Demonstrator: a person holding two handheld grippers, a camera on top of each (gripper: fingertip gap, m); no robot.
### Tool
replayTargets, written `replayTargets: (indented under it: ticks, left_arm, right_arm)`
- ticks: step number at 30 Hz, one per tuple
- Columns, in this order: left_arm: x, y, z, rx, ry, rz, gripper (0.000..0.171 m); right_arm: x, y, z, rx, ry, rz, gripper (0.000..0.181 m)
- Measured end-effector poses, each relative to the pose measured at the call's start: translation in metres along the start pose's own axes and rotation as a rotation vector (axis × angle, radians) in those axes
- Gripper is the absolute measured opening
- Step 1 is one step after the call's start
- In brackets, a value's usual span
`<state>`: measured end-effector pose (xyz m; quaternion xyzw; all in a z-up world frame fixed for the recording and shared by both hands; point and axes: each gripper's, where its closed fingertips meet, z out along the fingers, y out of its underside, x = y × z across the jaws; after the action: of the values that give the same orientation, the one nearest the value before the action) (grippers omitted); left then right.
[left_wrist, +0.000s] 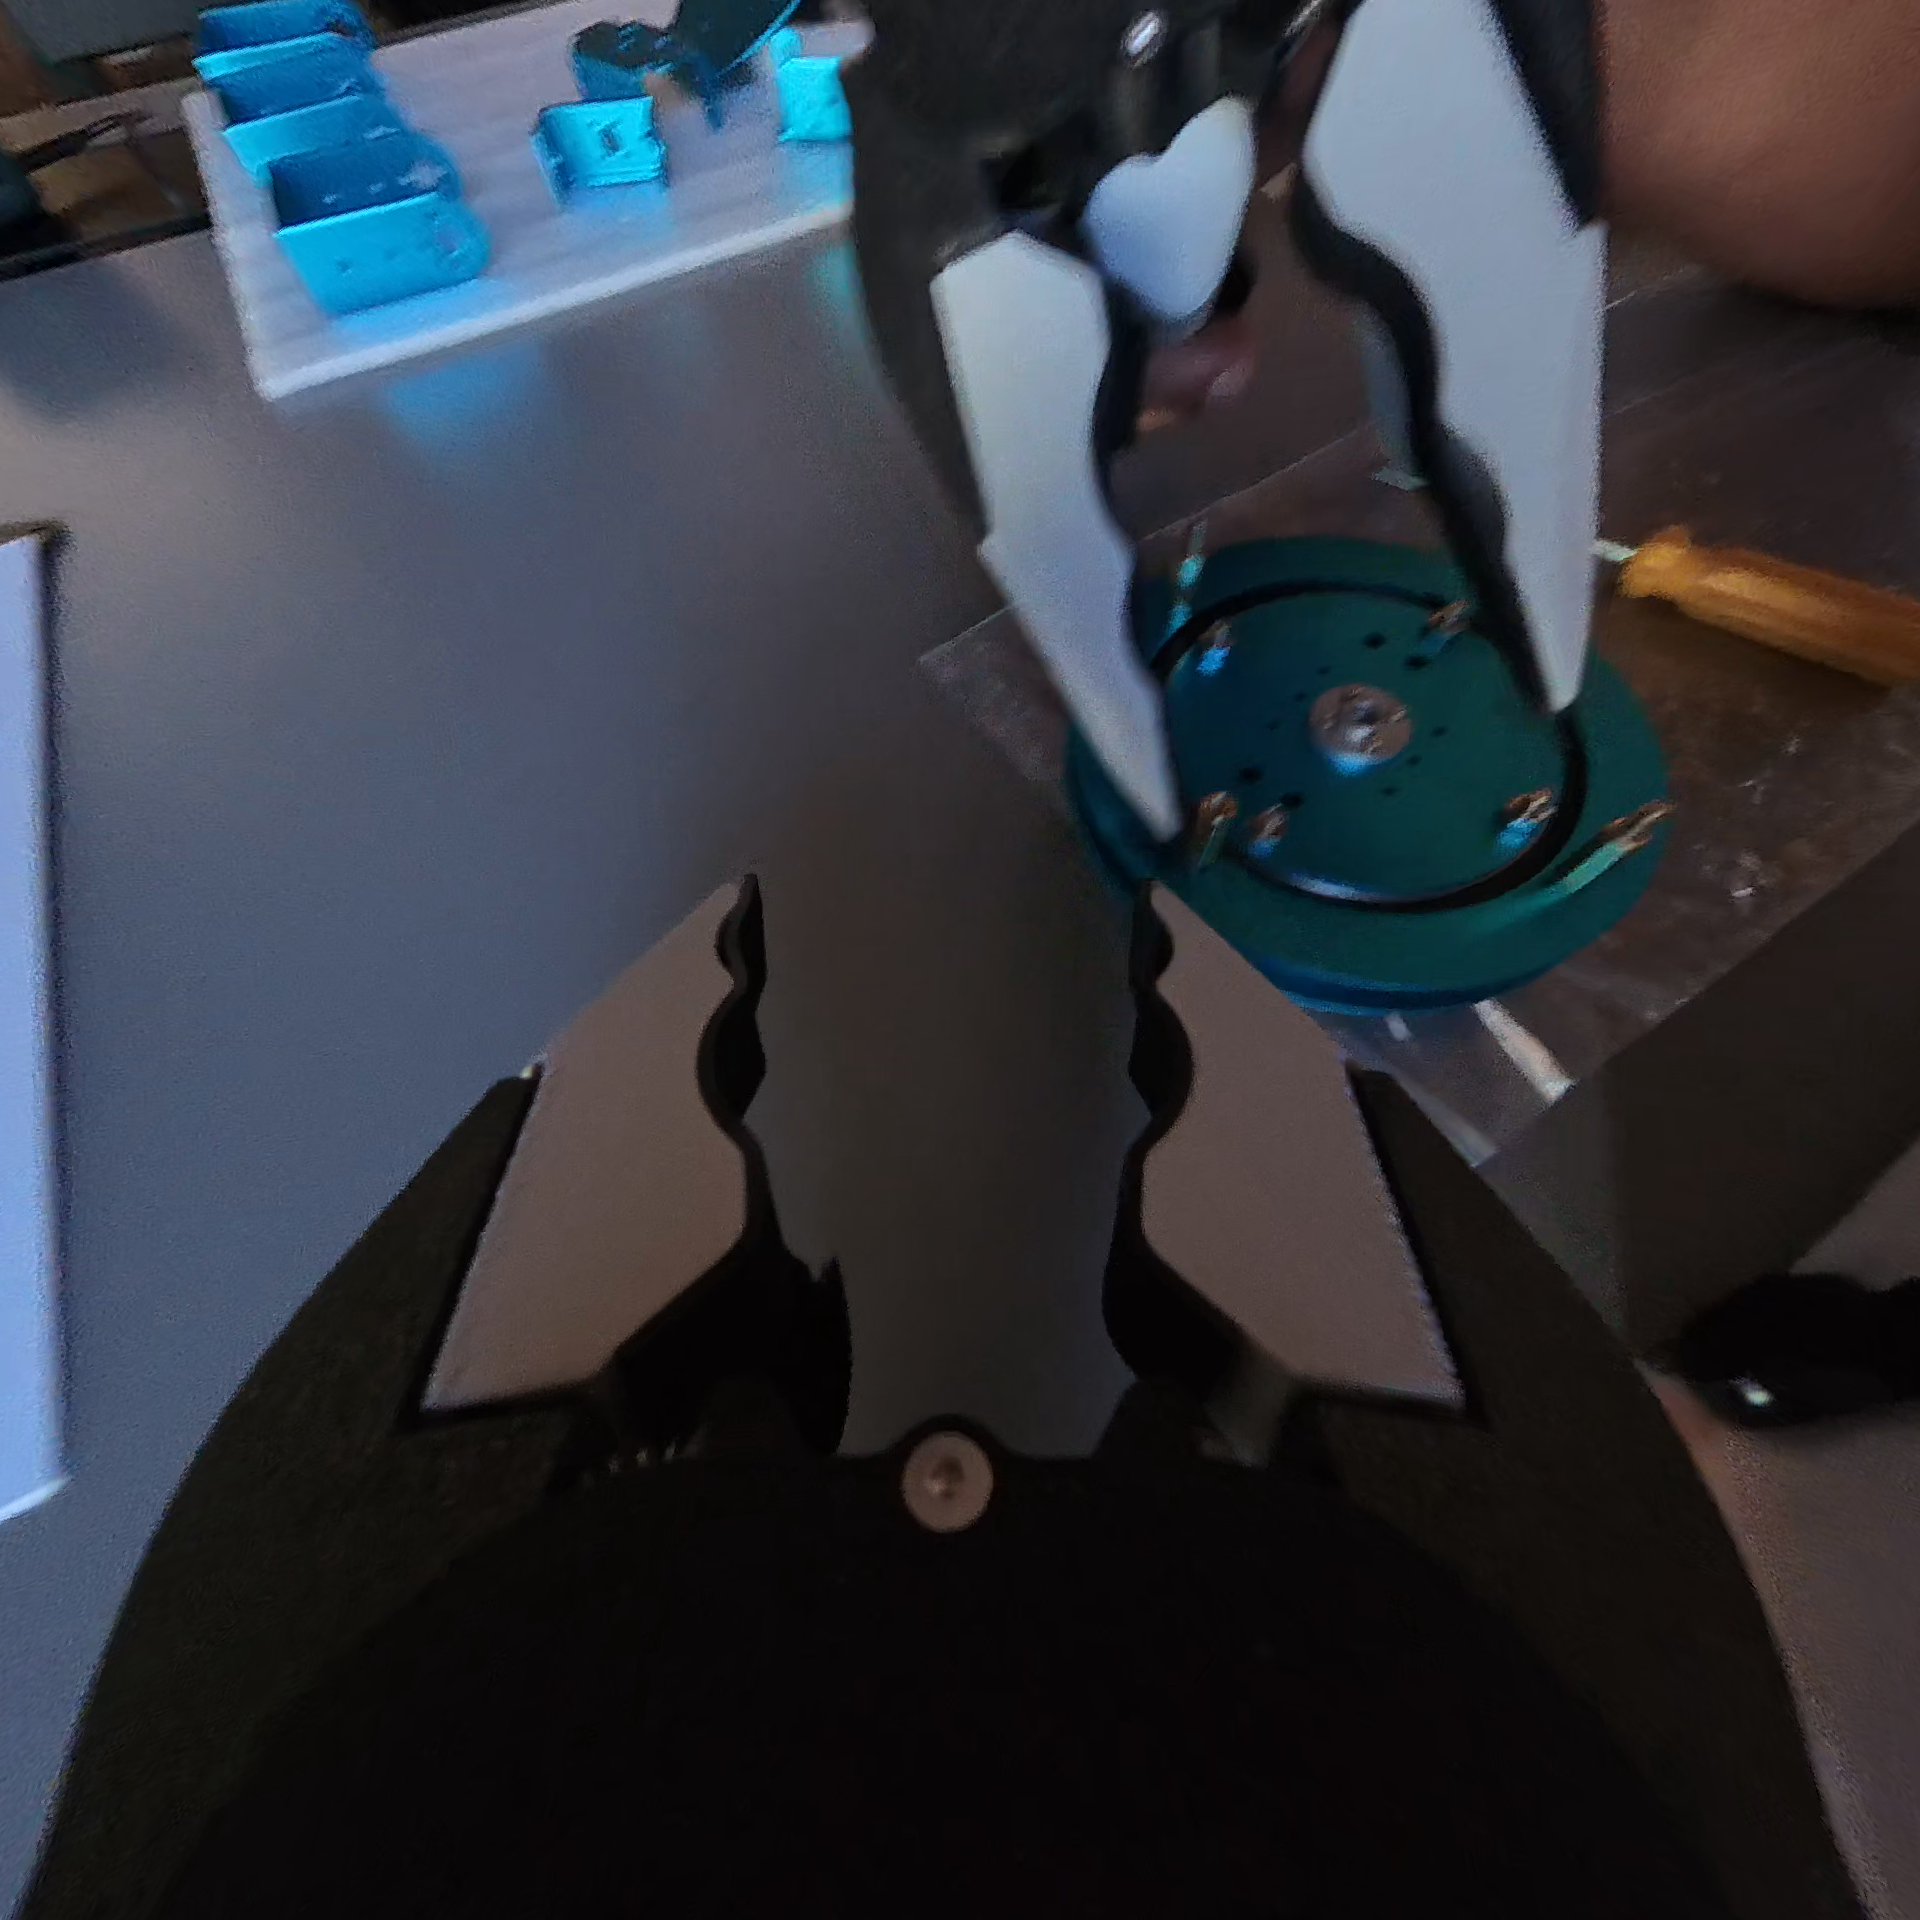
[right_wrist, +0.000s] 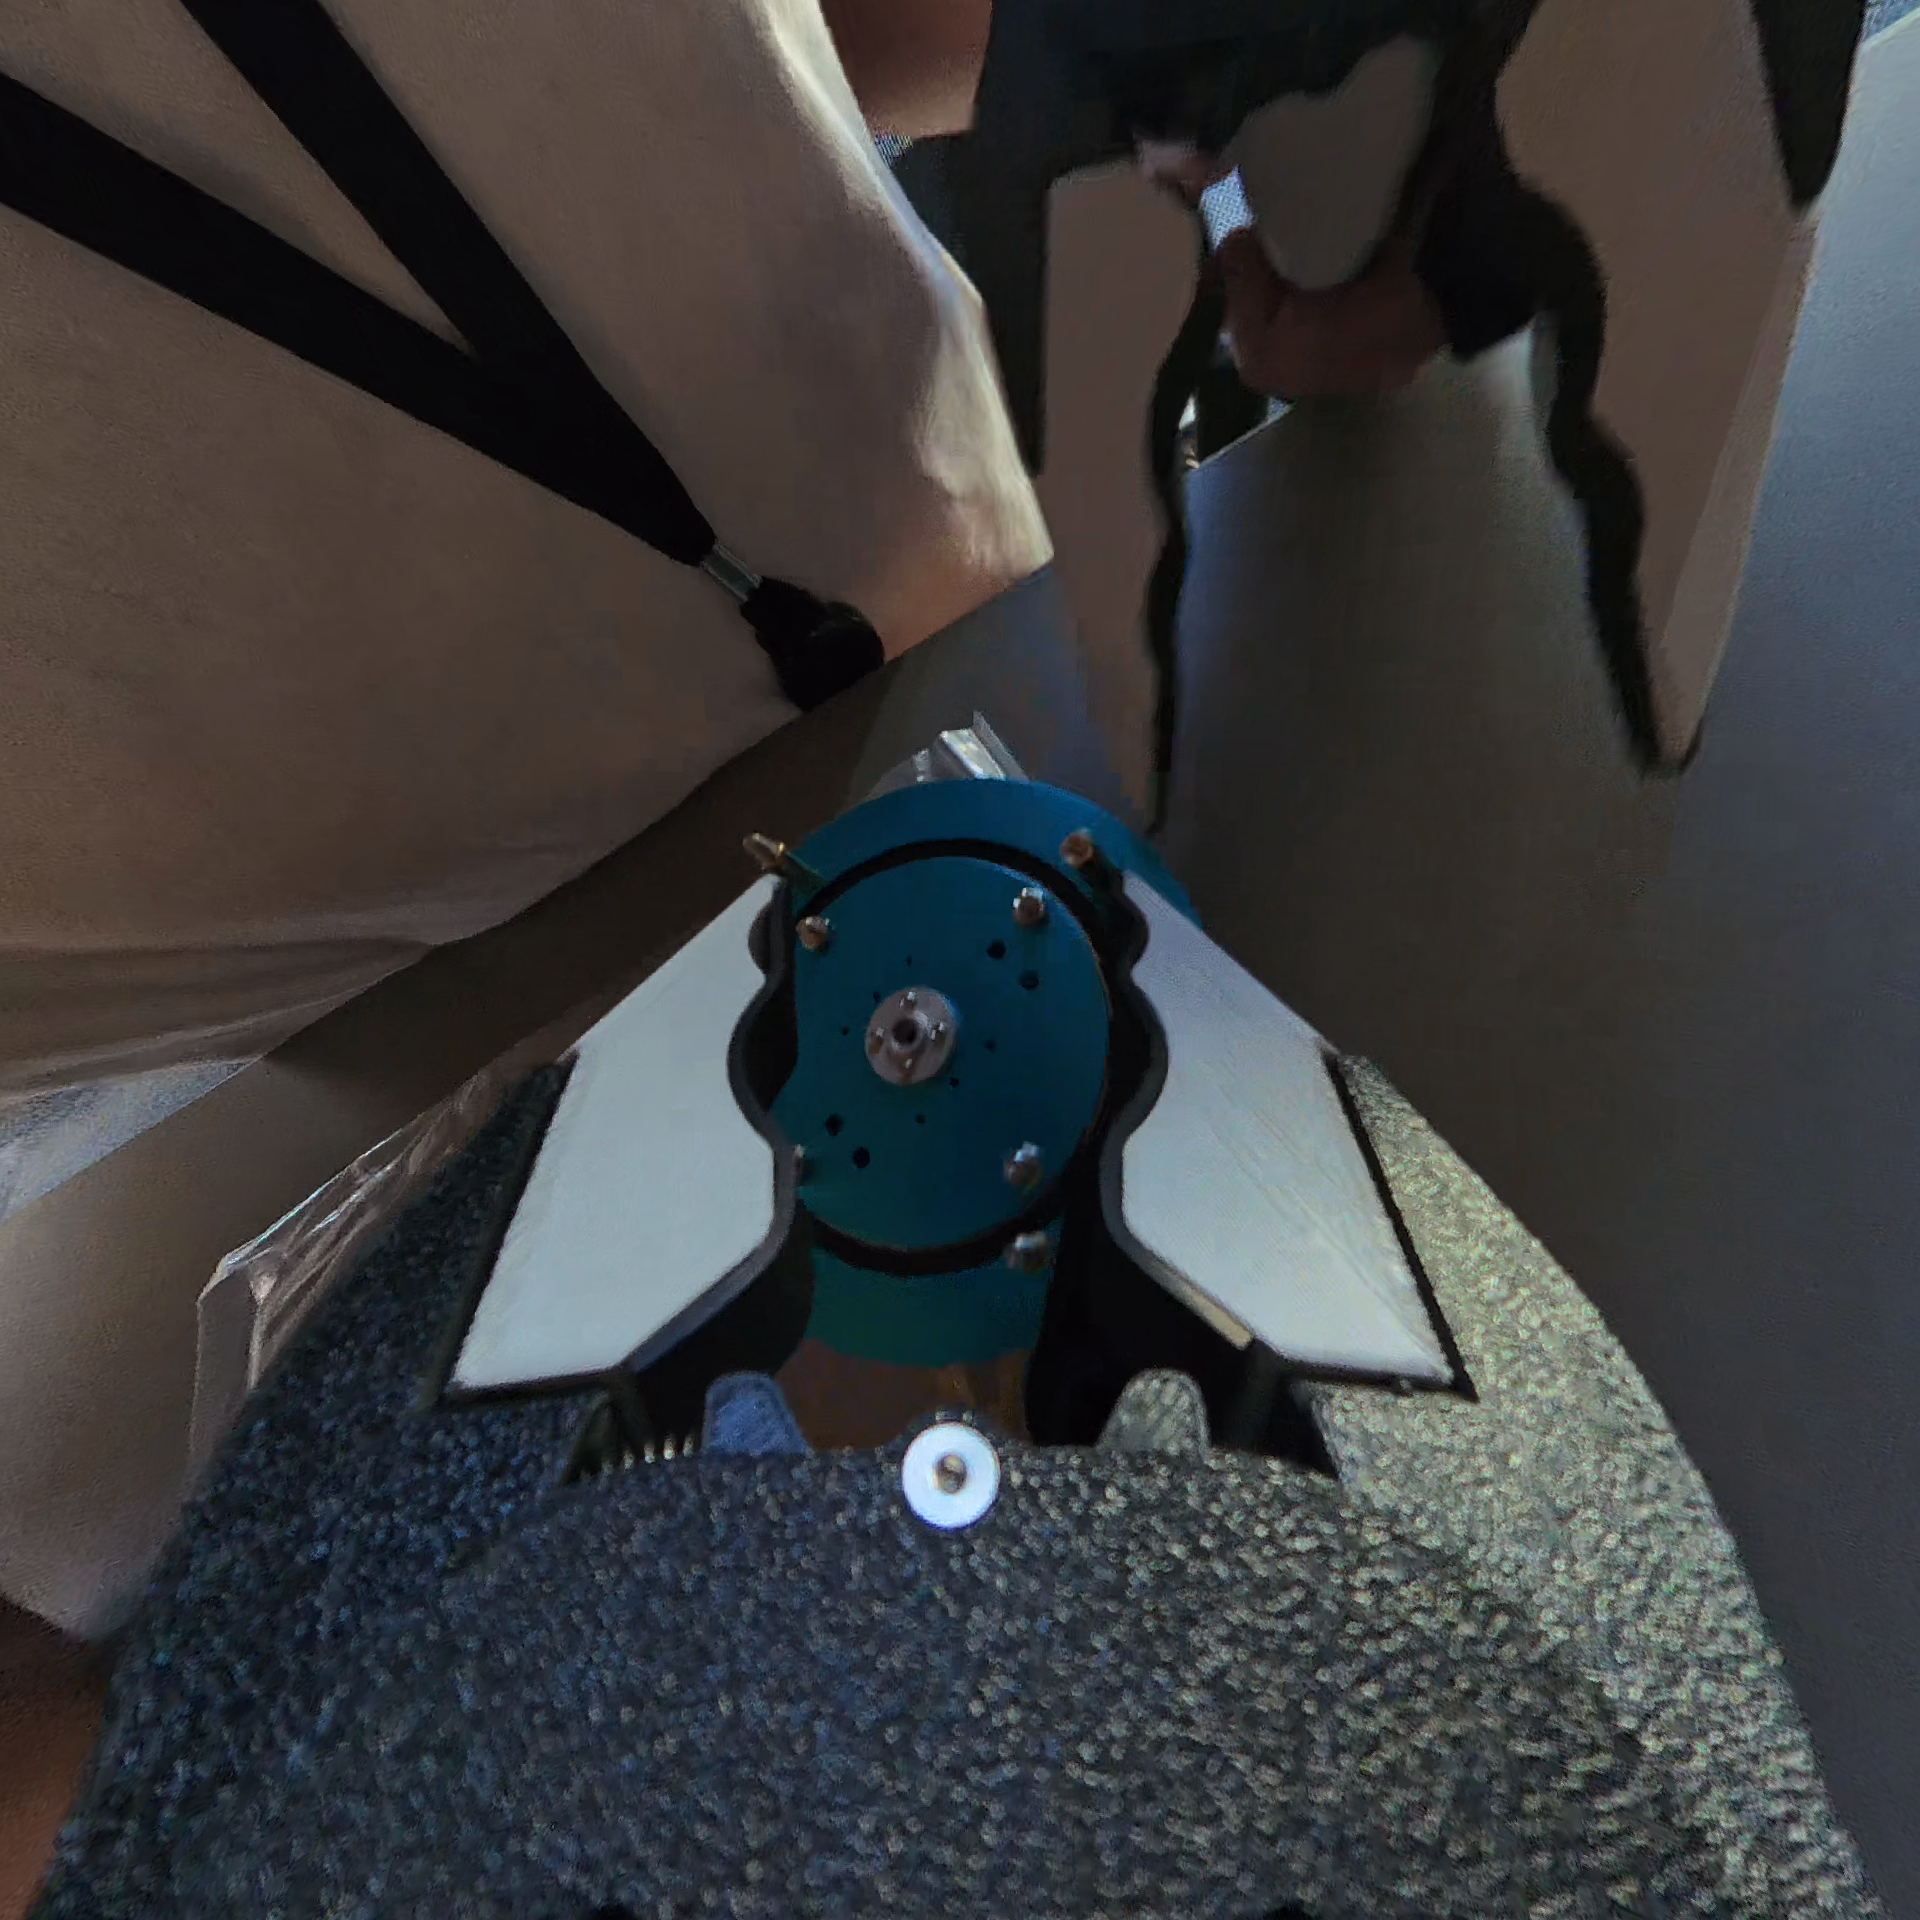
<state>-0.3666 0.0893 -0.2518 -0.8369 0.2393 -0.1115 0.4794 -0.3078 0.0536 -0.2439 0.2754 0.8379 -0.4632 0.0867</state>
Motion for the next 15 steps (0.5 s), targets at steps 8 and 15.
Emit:
replayTargets:
  ticks: [8,15]
  left_arm:
    - [0.022,-0.012,0.007,0.014,0.073,0.051,0.074]
    - [0.002,0.002,-0.003,-0.031,0.027,0.03,0.074]
  right_arm:
    - [-0.001,-0.01,0.007,-0.005,-0.026,-0.02,0.063]
    - [0.0,0.0,-0.01,0.028,0.018,0.026,0.061]
